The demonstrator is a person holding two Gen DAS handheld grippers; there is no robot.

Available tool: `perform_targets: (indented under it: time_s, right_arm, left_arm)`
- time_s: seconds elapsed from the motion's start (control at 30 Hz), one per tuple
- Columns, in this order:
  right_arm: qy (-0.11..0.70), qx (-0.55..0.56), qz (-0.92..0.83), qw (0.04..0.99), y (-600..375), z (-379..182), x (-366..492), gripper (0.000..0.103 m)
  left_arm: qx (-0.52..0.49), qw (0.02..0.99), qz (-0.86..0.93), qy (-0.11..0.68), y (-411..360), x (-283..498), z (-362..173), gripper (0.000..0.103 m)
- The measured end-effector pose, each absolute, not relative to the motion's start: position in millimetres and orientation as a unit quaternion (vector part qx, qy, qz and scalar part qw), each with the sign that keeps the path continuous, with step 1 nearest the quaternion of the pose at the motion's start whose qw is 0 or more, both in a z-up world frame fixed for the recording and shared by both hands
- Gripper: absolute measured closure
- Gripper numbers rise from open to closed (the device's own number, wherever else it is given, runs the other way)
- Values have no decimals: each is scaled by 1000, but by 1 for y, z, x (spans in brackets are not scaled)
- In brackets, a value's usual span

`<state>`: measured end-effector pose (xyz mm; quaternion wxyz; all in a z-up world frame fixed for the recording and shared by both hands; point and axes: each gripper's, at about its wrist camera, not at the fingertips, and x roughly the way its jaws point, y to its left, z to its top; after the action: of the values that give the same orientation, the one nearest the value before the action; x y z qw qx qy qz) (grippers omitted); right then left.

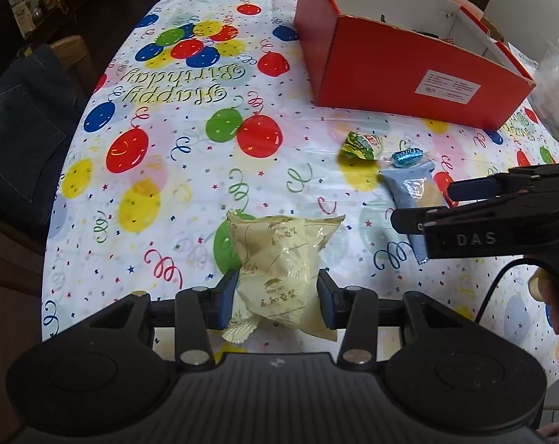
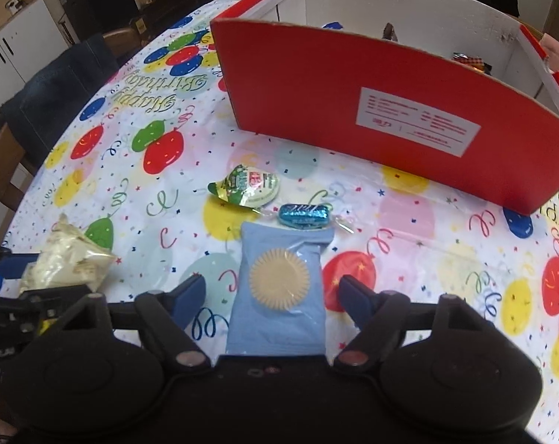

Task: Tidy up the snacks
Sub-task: 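Grasp the cream pastry bag with left tool while right tool grasps light blue cookie packet, then carry the cream bag with left tool while right tool carries blue packet into red box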

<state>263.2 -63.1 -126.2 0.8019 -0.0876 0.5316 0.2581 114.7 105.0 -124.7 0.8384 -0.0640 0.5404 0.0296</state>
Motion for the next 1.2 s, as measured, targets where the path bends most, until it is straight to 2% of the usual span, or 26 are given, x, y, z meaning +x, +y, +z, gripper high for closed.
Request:
perform_targets:
  time_s: [0.23, 0.6, 0.97, 1.2]
  right_arm:
    - [526, -110, 252, 805, -55, -130, 265, 35]
    - [508, -144, 250, 811, -48, -129, 261, 57]
    - [512, -122, 237, 817, -62, -126, 257, 57]
    - [511, -87, 230, 824, -88, -104, 247, 57]
  left_arm:
    - [-68, 839, 33, 539, 109, 115, -125, 60]
    - [-71, 839, 31, 539, 113, 118, -125, 60]
    - [-70, 841, 25, 536, 111, 120, -122, 60]
    - [-73, 841, 17, 536, 107, 125, -115, 60]
